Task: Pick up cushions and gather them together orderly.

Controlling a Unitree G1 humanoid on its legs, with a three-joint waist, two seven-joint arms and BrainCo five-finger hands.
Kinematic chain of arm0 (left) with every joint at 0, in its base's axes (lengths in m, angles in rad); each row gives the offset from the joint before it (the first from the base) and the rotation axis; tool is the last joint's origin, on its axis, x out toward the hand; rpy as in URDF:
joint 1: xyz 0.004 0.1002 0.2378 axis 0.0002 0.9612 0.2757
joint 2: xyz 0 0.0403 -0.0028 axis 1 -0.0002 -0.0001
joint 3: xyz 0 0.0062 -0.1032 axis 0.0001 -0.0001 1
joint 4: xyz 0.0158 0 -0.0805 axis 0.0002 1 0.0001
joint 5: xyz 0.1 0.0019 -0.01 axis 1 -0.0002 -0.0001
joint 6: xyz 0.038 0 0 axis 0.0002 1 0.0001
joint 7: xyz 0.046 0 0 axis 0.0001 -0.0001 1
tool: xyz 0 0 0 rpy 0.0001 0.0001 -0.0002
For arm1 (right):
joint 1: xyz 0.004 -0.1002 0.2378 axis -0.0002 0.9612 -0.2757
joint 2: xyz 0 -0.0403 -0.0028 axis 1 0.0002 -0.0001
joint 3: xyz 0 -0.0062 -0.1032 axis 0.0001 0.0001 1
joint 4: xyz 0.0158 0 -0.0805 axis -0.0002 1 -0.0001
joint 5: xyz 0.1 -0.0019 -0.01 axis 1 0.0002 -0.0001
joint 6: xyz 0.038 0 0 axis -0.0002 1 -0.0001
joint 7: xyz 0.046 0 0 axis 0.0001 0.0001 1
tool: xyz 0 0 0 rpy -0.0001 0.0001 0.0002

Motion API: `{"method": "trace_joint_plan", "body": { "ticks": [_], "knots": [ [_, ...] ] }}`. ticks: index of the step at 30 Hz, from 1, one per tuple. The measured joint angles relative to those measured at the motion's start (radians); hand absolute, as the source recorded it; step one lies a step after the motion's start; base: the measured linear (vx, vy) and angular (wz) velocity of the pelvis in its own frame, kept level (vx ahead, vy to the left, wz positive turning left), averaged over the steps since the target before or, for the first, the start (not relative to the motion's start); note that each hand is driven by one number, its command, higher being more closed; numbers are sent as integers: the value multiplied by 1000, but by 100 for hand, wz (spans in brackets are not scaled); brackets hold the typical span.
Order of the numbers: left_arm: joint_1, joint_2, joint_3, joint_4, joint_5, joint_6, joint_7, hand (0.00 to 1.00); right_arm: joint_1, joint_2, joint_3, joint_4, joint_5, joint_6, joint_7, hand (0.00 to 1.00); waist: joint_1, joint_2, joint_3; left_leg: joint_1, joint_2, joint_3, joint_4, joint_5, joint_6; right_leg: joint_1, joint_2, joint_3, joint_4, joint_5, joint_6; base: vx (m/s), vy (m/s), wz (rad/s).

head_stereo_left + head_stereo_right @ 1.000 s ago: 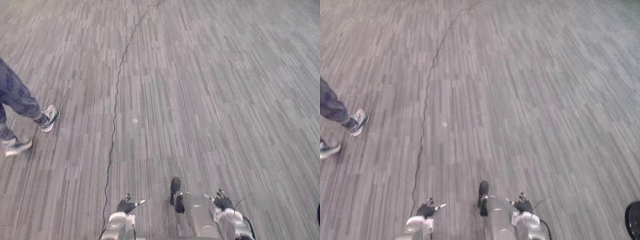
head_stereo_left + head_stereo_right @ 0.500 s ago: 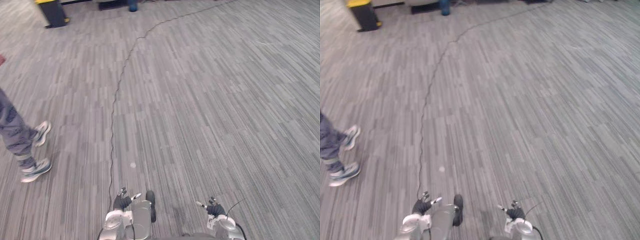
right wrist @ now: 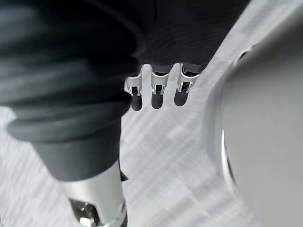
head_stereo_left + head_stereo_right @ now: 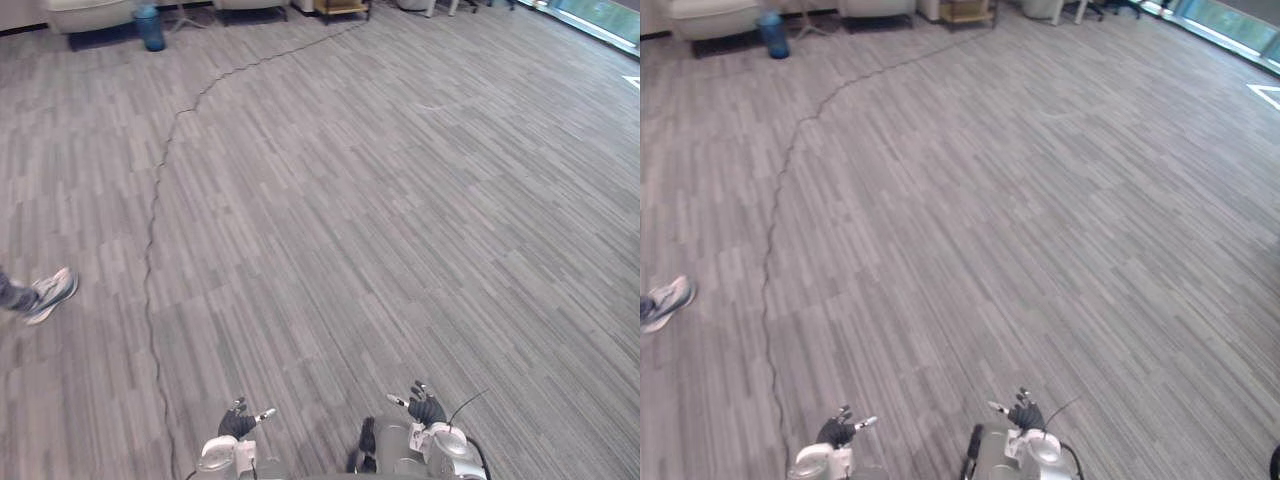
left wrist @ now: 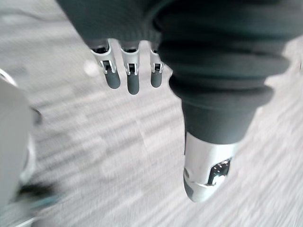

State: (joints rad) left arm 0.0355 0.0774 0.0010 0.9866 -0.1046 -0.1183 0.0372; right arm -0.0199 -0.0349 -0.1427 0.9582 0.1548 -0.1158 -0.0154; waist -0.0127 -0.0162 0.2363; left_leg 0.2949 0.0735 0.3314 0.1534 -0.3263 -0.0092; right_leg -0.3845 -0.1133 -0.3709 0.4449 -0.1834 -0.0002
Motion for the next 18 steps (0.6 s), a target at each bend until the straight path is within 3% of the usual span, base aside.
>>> {"method": "trace_joint_plan", "body": {
  "ticks": [1, 2, 3, 4, 5, 6, 7, 8, 9, 10, 11, 13, 14, 15, 16, 17, 18],
  "knots": [
    [-2, -5, -1, 4, 9, -1, 0, 0, 6, -9, 3, 10, -2, 6, 0, 0, -1, -4, -1, 46, -10, 2, -34, 2, -40, -1, 23, -14, -168, 106, -16, 682, -95, 16],
    [-1, -5, 0, 10, 20, 0, 0, 0, 17, -15, 4, 17, -1, 8, 0, 0, -3, -6, -1, 88, -17, -14, -37, -7, -67, 0, 38, -7, -204, 205, -95, 856, -126, 8],
    [-7, -19, 13, 27, 29, 1, 0, 0, 12, -33, 2, 15, -1, 7, 3, 0, -15, 38, -16, 112, 27, -27, -1, -15, -92, -9, 71, 1, -130, 264, -168, 735, -129, -9],
    [-4, -30, 20, 24, 35, 1, 0, 0, 6, -37, 3, 13, -7, 9, 4, 0, -10, 59, -25, 97, 50, -28, 47, 1, -120, -11, 82, -5, -97, 235, -178, 718, -175, -19],
    [-17, -36, 25, 24, 45, 1, 1, 0, 4, -40, -1, -4, -24, 11, 8, 0, -13, 71, -17, 37, 84, -47, 222, 65, -148, 8, 100, -8, -60, 177, -163, 693, -222, -37],
    [-21, -57, 52, 22, 46, 2, 0, 0, 6, -43, 0, -8, -31, 12, 10, 0, -14, 88, -10, -57, 125, -68, 474, 218, -111, 64, 126, 8, -68, 129, -165, 692, -218, -43],
    [-12, -65, 71, 16, 46, 2, 0, 0, 8, -46, 2, -16, -31, 14, 8, 0, -8, 102, -8, -120, 157, -86, 625, 271, -109, 103, 146, 25, -91, 117, -168, 678, -116, -85],
    [-8, -83, 93, -7, 46, 2, 0, 0, 14, -36, 8, -34, -27, 20, 4, 0, 1, 109, -2, -221, 206, -92, 869, 217, -89, 180, 194, 72, -124, 88, -179, 671, -37, -117],
    [-2, -75, 98, -46, 46, -2, 1, 0, 16, -4, 28, -44, -25, 24, -1, 0, 18, 83, 16, -303, 214, -102, 992, 153, -85, 291, 220, 132, -161, 44, -189, 663, -12, -113],
    [-1, -69, 95, -56, 46, -3, 1, 0, 16, 5, 36, -44, -25, 25, -1, 0, 21, 74, 20, -330, 210, -106, 1001, 138, -80, 325, 224, 150, -177, 30, -193, 755, -31, -109],
    [5, -56, 86, -74, 44, -6, 0, 0, 18, 28, 53, -38, -23, 26, -1, 0, 25, 44, 15, -418, 198, -105, 967, 101, -61, 412, 233, 208, -234, 7, -189, 600, -11, -105],
    [17, -53, 91, -111, 43, -14, 0, 0, 15, 37, 72, -31, -18, 26, 0, 0, 41, 40, 6, -524, 163, -113, 824, 67, -49, 492, 234, 289, -280, -10, -178, 531, 50, -125],
    [17, -54, 95, -119, 40, -24, 2, 0, 10, 38, 72, -12, -17, 27, 0, 0, 61, 35, 8, -573, 120, -134, 632, 62, -51, 528, 222, 357, -293, -25, -153, 744, 235, -143],
    [18, -55, 98, -123, 34, -27, 3, 0, 0, 38, 71, 16, -17, 29, -2, 0, 74, 39, 11, -607, 60, -184, 421, 91, -60, 571, 197, 415, -313, -47, -135, 629, 215, -139],
    [18, -56, 98, -123, 32, -27, 4, 0, -2, 37, 70, 22, -17, 31, -3, 0, 75, 39, 11, -614, 39, -203, 340, 117, -69, 590, 186, 433, -321, -56, -128, 784, 353, -121],
    [26, -60, 97, -123, 22, -28, 7, 0, -4, 27, 69, 36, -17, 31, -4, 0, 80, 48, 7, -614, 12, -250, 107, 232, -117, 633, 165, 479, -355, -73, -111, 707, 360, -123],
    [27, -59, 97, -111, 17, -29, 9, 0, -5, 22, 70, 49, -17, 30, -5, 0, 90, 58, -1, -603, 7, -253, 98, 377, -97, 676, 153, 529, -378, -81, -100, 858, 440, -116]
  ]
}}
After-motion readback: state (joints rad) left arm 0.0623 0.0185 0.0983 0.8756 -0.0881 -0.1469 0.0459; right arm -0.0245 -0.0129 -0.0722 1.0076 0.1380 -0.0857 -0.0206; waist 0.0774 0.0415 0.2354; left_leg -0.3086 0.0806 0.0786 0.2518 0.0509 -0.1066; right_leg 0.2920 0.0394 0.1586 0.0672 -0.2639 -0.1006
